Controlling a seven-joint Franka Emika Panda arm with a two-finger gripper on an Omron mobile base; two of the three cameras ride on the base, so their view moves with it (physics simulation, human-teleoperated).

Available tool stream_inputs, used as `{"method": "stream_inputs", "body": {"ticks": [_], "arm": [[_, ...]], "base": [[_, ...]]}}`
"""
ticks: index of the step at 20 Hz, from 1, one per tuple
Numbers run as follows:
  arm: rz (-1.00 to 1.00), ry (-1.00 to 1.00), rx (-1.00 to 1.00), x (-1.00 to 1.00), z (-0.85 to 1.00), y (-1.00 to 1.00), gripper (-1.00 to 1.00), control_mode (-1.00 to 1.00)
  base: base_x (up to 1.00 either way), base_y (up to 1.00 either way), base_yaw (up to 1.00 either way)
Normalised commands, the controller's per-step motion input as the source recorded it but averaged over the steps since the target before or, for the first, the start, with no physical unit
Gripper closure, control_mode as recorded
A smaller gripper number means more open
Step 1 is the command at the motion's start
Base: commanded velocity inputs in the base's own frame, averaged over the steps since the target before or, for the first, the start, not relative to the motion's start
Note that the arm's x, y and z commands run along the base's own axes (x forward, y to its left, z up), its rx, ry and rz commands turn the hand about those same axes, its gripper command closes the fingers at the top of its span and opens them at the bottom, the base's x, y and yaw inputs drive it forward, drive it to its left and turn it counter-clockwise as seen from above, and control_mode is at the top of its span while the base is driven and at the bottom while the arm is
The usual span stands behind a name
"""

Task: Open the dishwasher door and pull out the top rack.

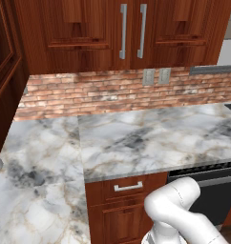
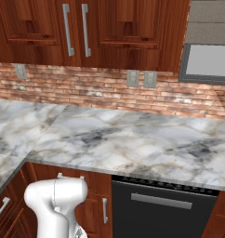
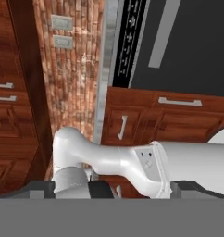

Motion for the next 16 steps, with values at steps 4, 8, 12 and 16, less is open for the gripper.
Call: {"method": "stream_inputs", "body": {"ticks": [4,8,12,16], "arm": [[-0.13,0.00,-0.03,0.29,-0.01,0.14,-1.00,-1.00],[-0.11,-0.02,-0.03,0.19,-0.07,0.16,-1.00,-1.00],[-0.10,-0.04,-0.03,0.12,-0.13,0.20,-1.00,-1.00],[-0.12,-0.08,-0.06,0.11,-0.19,0.28,-1.00,-1.00]], "base": [[0.00,0.00,0.00],[0.00,0.00,0.00],[0.00,0.00,0.00],[0.00,0.00,0.00]]}}
